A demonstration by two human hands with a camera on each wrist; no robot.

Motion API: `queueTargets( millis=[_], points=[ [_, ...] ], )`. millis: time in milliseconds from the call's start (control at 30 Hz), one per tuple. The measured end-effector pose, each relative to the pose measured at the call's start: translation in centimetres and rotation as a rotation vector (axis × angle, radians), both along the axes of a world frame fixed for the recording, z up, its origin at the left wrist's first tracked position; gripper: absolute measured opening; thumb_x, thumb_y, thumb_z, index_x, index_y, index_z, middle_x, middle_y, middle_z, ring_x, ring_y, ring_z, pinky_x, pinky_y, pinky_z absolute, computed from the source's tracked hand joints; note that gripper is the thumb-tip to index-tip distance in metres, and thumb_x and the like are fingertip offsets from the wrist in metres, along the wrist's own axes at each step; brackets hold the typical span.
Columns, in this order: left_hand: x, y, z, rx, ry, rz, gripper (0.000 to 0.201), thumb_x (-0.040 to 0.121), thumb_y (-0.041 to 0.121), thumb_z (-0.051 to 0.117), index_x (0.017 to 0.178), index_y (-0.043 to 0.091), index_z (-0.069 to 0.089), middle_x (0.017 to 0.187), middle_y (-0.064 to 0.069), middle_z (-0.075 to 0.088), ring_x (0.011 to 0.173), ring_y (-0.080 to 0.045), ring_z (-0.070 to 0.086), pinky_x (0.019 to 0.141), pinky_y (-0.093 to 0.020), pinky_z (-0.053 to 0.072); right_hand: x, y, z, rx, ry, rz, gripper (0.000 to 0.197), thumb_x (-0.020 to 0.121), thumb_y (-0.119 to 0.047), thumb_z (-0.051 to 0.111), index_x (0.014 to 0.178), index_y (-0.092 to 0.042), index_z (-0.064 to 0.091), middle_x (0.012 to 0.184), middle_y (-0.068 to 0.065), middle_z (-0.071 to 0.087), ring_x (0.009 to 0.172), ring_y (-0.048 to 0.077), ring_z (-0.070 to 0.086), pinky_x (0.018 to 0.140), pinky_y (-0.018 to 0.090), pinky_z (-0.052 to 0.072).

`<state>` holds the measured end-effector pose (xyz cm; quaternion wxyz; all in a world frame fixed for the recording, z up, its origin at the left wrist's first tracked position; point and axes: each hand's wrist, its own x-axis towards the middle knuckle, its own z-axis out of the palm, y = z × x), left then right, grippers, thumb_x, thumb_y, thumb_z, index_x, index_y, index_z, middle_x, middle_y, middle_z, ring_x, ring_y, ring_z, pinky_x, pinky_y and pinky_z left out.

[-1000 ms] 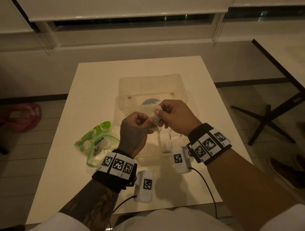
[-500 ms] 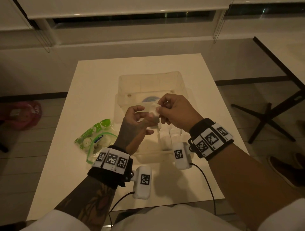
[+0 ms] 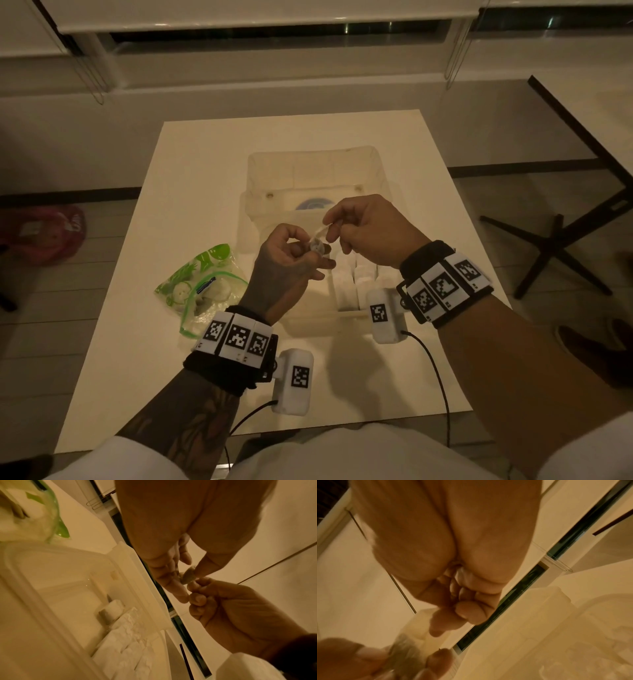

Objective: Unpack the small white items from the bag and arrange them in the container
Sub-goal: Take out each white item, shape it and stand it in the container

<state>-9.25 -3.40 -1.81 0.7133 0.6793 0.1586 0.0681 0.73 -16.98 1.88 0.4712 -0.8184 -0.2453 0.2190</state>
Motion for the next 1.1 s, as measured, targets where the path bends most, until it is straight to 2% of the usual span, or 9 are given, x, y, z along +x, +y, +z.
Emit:
queueTargets(
  millis=[67, 133, 200, 300, 467, 667, 867, 967, 1100],
  points=[
    [-0.1, 0.0, 0.0, -0.018, -0.001, 0.008, 0.017, 0.091, 0.0, 0.059, 0.097, 0.011, 0.048, 0.09, -0.015, 0.073, 0.078, -0.029, 0.073, 0.065, -0.036, 0.056, 0.1, -0.1, -0.1, -0.032, -0.071, 0.035, 0.01, 0.09, -0.009, 0.063, 0.094, -0.014, 0.07, 0.076, -0.003, 0.069, 0.056, 0.0, 0.058, 0.059, 0.015, 0.05],
    [-0.2, 0.0, -0.2, -0.021, -0.005, 0.01, 0.019, 0.092, 0.0, 0.057, 0.097, 0.015, 0.047, 0.09, -0.015, 0.073, 0.078, -0.03, 0.073, 0.065, -0.036, 0.055, 0.3, 0.0, -0.2, -0.041, -0.132, 0.035, 0.006, 0.091, -0.017, 0.065, 0.09, -0.02, 0.07, 0.076, -0.011, 0.065, 0.06, -0.003, 0.057, 0.061, 0.012, 0.048],
    [-0.2, -0.1, -0.3, -0.008, -0.022, 0.01, 0.02, 0.092, -0.001, 0.054, 0.096, 0.017, 0.047, 0.089, -0.014, 0.073, 0.077, -0.03, 0.072, 0.064, -0.036, 0.053, 0.4, 0.1, -0.3, -0.05, -0.169, 0.021, 0.007, 0.091, -0.02, 0.064, 0.088, -0.022, 0.069, 0.079, -0.015, 0.063, 0.065, -0.001, 0.056, 0.065, 0.015, 0.047],
    [-0.2, -0.1, -0.3, 0.023, -0.056, 0.012, 0.023, 0.093, -0.004, 0.049, 0.095, 0.018, 0.047, 0.088, -0.015, 0.072, 0.073, -0.03, 0.072, 0.062, -0.035, 0.054, 0.5, 0.4, -0.6, -0.067, -0.172, 0.004, 0.007, 0.092, -0.021, 0.062, 0.087, -0.021, 0.067, 0.08, -0.015, 0.061, 0.069, 0.004, 0.056, 0.068, 0.021, 0.047],
    [-0.1, -0.2, -0.3, 0.038, -0.08, 0.04, 0.016, 0.092, -0.006, 0.05, 0.093, 0.009, 0.051, 0.087, -0.017, 0.072, 0.075, -0.03, 0.072, 0.063, -0.037, 0.056, 0.6, 0.6, -0.3, -0.065, -0.169, 0.01, 0.008, 0.093, -0.019, 0.06, 0.087, -0.019, 0.065, 0.076, -0.015, 0.059, 0.066, 0.002, 0.056, 0.064, 0.016, 0.043],
    [0.1, -0.3, -0.4, -0.003, -0.071, 0.079, 0.017, 0.091, -0.007, 0.051, 0.093, 0.01, 0.051, 0.08, -0.01, 0.074, 0.076, -0.027, 0.074, 0.062, -0.034, 0.058, 0.6, 0.7, -0.3, -0.041, -0.154, 0.003, 0.01, 0.093, -0.016, 0.06, 0.089, -0.01, 0.067, 0.073, -0.012, 0.06, 0.058, -0.004, 0.054, 0.056, 0.008, 0.043],
    [0.3, -0.1, -0.3, 0.027, -0.076, 0.067, 0.016, 0.09, -0.007, 0.053, 0.09, 0.008, 0.058, 0.081, -0.01, 0.073, 0.076, -0.024, 0.073, 0.062, -0.033, 0.058, 0.4, 0.9, -0.3, -0.051, -0.144, 0.015, 0.01, 0.093, -0.016, 0.06, 0.088, -0.011, 0.067, 0.072, -0.012, 0.059, 0.061, 0.001, 0.054, 0.058, 0.012, 0.044],
    [0.2, 0.2, -0.5, 0.058, -0.063, 0.075, 0.013, 0.09, -0.001, 0.057, 0.098, 0.008, 0.063, 0.087, -0.011, 0.073, 0.08, -0.023, 0.072, 0.063, -0.03, 0.058, 0.4, 0.9, 0.0, -0.082, -0.137, 0.058, 0.009, 0.093, -0.018, 0.061, 0.085, -0.018, 0.065, 0.075, -0.013, 0.059, 0.067, 0.004, 0.055, 0.064, 0.017, 0.043],
    [0.6, 0.6, -0.9, 0.081, 0.034, 0.08, 0.012, 0.092, 0.021, 0.061, 0.101, 0.016, 0.068, 0.094, -0.005, 0.073, 0.089, -0.022, 0.07, 0.069, -0.033, 0.058, 0.8, 0.9, 0.6, -0.136, -0.151, 0.127, 0.009, 0.094, -0.021, 0.059, 0.087, -0.018, 0.065, 0.077, -0.008, 0.06, 0.067, 0.003, 0.052, 0.064, 0.017, 0.042]
  ],
)
